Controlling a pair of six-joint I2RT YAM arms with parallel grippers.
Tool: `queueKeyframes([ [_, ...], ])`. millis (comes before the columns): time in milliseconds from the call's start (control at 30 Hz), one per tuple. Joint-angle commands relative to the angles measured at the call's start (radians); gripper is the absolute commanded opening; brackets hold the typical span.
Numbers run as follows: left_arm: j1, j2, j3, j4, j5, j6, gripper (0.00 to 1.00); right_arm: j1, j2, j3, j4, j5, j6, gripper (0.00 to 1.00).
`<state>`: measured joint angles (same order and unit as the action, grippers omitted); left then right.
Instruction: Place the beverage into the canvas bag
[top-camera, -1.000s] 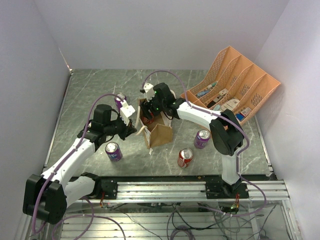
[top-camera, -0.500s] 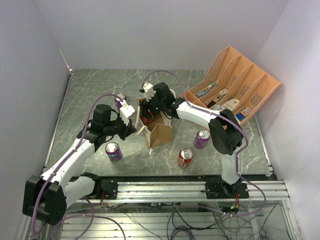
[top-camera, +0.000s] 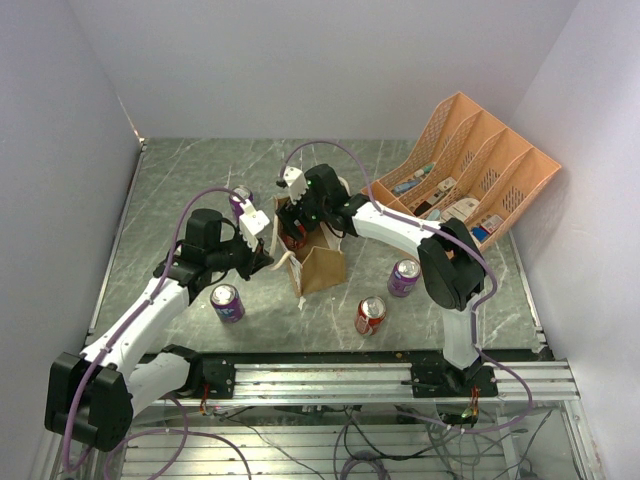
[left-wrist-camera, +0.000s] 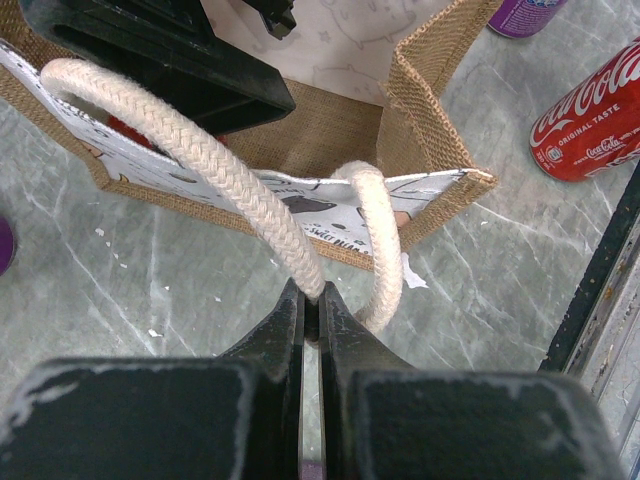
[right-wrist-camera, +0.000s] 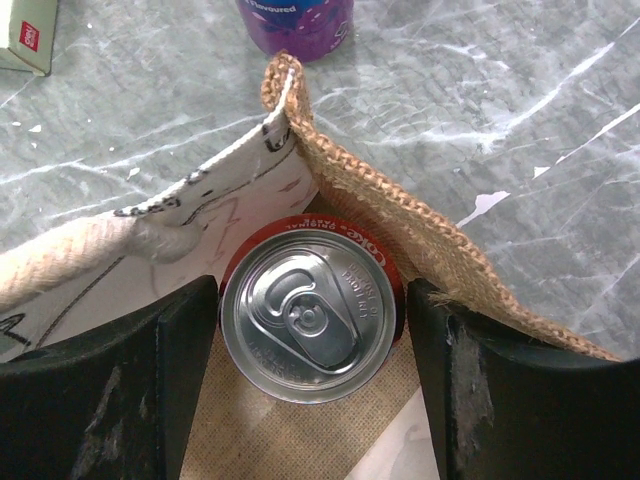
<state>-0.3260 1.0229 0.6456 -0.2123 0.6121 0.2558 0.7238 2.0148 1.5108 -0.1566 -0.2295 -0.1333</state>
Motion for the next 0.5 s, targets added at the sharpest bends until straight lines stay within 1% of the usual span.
queueKeyframes([
  [0,0.005,-0.01,-0.007,0.023,0.041,0.014,0.08,0.003,-0.041,0.044,-0.001,-0.009,-0.026,0.77],
  [167,0.005,-0.014,-0.006,0.02,0.035,0.01,0.08,0.002,-0.067,0.058,-0.016,-0.01,-0.034,0.78],
  [467,0.005,-0.007,0.009,0.019,0.034,-0.018,0.08,0.004,-0.133,0.122,-0.103,-0.006,-0.051,0.78],
])
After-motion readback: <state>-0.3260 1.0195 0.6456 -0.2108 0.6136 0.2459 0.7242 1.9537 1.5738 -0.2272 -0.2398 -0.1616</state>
